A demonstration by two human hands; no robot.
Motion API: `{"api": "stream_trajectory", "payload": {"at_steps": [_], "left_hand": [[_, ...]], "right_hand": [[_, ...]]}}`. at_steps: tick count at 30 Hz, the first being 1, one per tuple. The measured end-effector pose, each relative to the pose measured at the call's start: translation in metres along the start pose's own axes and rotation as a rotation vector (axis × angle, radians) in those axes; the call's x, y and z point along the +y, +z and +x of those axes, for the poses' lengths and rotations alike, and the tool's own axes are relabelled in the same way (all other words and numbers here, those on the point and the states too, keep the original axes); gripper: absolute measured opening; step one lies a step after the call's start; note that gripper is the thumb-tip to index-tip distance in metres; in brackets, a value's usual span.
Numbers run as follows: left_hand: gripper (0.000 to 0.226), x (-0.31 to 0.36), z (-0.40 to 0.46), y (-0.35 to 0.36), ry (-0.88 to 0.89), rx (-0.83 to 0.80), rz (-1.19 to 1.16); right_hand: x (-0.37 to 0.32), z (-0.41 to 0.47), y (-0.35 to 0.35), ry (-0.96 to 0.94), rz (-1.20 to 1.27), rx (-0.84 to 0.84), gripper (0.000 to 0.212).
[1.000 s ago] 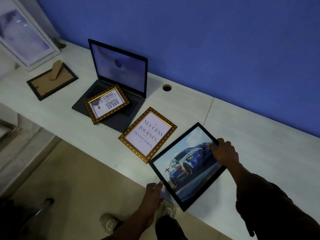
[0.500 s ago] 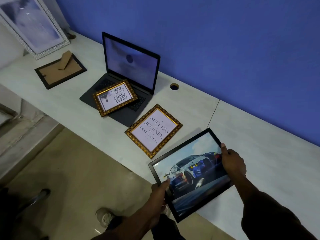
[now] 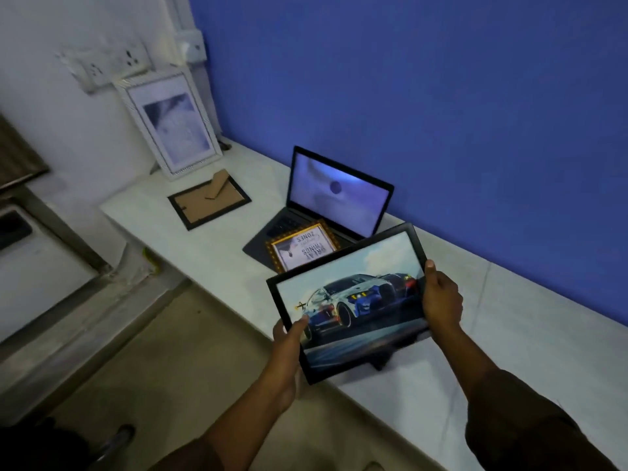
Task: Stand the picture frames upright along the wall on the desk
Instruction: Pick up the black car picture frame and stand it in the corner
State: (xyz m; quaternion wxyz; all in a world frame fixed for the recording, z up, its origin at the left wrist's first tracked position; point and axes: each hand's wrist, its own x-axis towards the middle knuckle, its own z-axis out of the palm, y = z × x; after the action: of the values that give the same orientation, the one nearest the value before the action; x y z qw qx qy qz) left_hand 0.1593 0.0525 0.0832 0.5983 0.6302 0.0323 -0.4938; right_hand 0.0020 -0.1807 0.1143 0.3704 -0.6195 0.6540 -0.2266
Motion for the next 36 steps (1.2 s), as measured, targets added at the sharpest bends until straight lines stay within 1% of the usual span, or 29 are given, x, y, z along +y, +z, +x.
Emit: {"api": "stream_trajectory", "payload": {"at_steps": [2,4,6,8,12,16,18,20,21,23,24,25,26,27,29,30,31,34,36], "left_hand": [[0.053,0.029,0.010,-0.030,0.046,0.007,0.007],[0.055,0.056,0.019,-0.061,0.110,0.043,0.011],[0.057,0.089,0.024,-0.094,0.147,0.075,-0.002],[0.054,0.121,0.033,-0.124,0.198,0.112,-0.007],[0.043,0.183,0.050,-0.162,0.301,0.169,-0.017],[0.046,0.242,0.078,-0.186,0.415,0.199,-0.018],[0.047,0.273,0.095,-0.192,0.481,0.211,0.005],[0.044,0.310,0.115,-0.198,0.562,0.226,0.033],[0.046,0.328,0.123,-0.199,0.591,0.237,0.051],[0.067,0.364,0.142,-0.201,0.622,0.254,0.103],[0.076,0.380,0.150,-0.200,0.635,0.255,0.124],[0.079,0.400,0.164,-0.198,0.652,0.251,0.149],[0.078,0.416,0.174,-0.193,0.673,0.244,0.173],[0.075,0.433,0.182,-0.188,0.702,0.241,0.189],[0.071,0.460,0.200,-0.174,0.772,0.234,0.197],[0.070,0.470,0.204,-0.168,0.806,0.230,0.185],[0.069,0.477,0.207,-0.164,0.828,0.220,0.176],[0.063,0.495,0.229,-0.151,0.863,0.213,0.159],[0.055,0.511,0.246,-0.143,0.885,0.204,0.148]], "right_hand": [[-0.031,-0.014,0.024,-0.029,0.049,-0.013,0.062],[-0.059,-0.027,0.052,-0.055,0.094,-0.046,0.062],[-0.091,-0.040,0.085,-0.104,0.152,-0.071,0.062],[-0.121,-0.050,0.114,-0.169,0.178,-0.109,0.056],[-0.173,-0.062,0.151,-0.306,0.211,-0.256,0.043],[-0.219,-0.052,0.181,-0.417,0.157,-0.339,0.039],[-0.240,-0.036,0.197,-0.478,0.112,-0.334,0.043],[-0.266,-0.013,0.216,-0.542,0.042,-0.277,0.052],[-0.278,-0.001,0.223,-0.563,-0.008,-0.249,0.054],[-0.303,0.024,0.235,-0.592,-0.075,-0.222,0.059],[-0.313,0.037,0.240,-0.597,-0.079,-0.222,0.065],[-0.326,0.052,0.244,-0.593,-0.069,-0.234,0.072],[-0.336,0.065,0.248,-0.587,-0.050,-0.258,0.077],[-0.346,0.078,0.251,-0.578,-0.038,-0.282,0.076],[-0.366,0.101,0.256,-0.542,-0.021,-0.308,0.058],[-0.374,0.108,0.257,-0.531,-0.006,-0.299,0.053],[-0.381,0.112,0.258,-0.523,0.011,-0.287,0.053],[-0.398,0.135,0.263,-0.526,0.029,-0.274,0.062],[-0.415,0.151,0.265,-0.547,0.038,-0.264,0.052]]}}
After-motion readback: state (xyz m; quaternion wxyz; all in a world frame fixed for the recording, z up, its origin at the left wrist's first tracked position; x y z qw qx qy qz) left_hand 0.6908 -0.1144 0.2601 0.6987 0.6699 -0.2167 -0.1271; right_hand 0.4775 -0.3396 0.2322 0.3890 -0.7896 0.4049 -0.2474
